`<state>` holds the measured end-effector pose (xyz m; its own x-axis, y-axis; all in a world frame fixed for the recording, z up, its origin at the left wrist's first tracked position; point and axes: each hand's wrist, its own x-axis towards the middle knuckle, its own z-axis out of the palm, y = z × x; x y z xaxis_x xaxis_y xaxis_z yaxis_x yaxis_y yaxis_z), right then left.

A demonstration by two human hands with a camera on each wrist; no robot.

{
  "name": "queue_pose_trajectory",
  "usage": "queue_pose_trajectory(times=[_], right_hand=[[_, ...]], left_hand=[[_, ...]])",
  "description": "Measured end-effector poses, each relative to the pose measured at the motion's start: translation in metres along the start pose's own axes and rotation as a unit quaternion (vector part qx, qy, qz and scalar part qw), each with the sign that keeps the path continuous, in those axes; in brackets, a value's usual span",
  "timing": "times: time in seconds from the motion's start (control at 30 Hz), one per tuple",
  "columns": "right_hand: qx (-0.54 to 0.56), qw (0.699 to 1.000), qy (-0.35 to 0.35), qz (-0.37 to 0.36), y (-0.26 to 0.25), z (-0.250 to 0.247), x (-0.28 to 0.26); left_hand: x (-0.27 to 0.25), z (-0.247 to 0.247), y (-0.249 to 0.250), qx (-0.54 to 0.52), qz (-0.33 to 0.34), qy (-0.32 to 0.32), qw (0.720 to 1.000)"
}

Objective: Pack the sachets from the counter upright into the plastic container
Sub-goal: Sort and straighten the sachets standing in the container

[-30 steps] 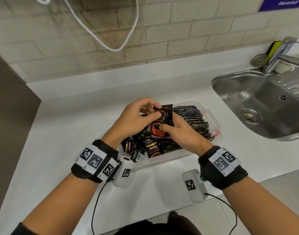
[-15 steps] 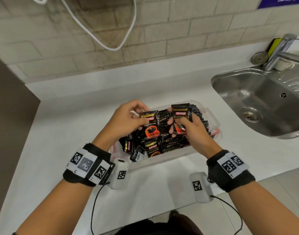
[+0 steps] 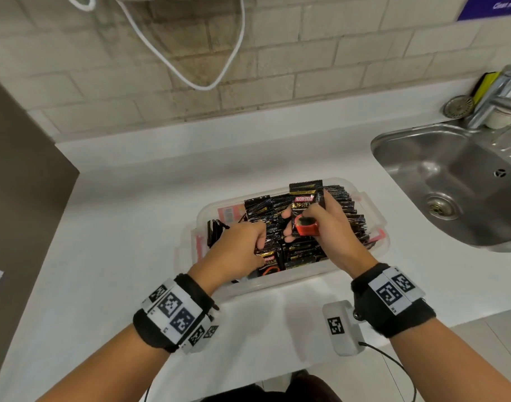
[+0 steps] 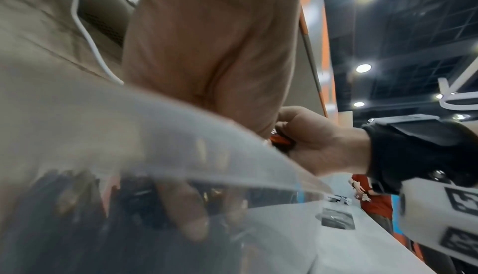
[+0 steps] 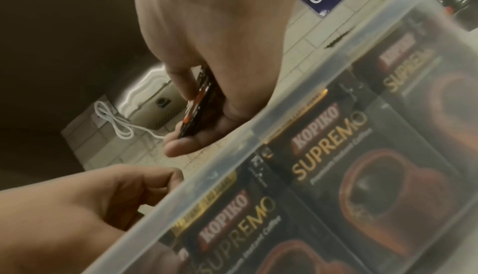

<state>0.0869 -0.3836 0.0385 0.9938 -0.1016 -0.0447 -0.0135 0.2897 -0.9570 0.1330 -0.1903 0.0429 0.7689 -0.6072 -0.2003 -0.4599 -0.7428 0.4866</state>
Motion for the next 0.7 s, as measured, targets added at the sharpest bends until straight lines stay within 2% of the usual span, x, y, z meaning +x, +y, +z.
queue_pose_trajectory(times=[0.1, 0.27, 0.37, 0.53, 0.7], right_hand=[[-0.014, 1.000, -0.011, 0.006, 0.004, 0.002, -0.002], [-0.021, 1.000, -0.010, 0.012, 0.006, 0.002, -0.007], [-0.036, 0.999, -0.019, 0.008, 0.002, 0.002, -0.008], [-0.018, 0.997, -0.074, 0.010, -0.007, 0.007, -0.005], [-0.028, 0.995, -0.096, 0.007, -0.010, 0.012, -0.003]], left_hand=[[0.000, 0.008, 0.002, 0.033, 0.005, 0.024, 0.999], [-0.005, -0.011, 0.000, 0.016, 0.004, 0.011, 1.000], [-0.005, -0.036, 0.003, -0.053, 0.025, 0.048, 0.997], [-0.002, -0.061, 0.017, -0.167, 0.059, 0.146, 0.973], [0.002, -0.062, 0.022, -0.236, 0.038, 0.161, 0.958]])
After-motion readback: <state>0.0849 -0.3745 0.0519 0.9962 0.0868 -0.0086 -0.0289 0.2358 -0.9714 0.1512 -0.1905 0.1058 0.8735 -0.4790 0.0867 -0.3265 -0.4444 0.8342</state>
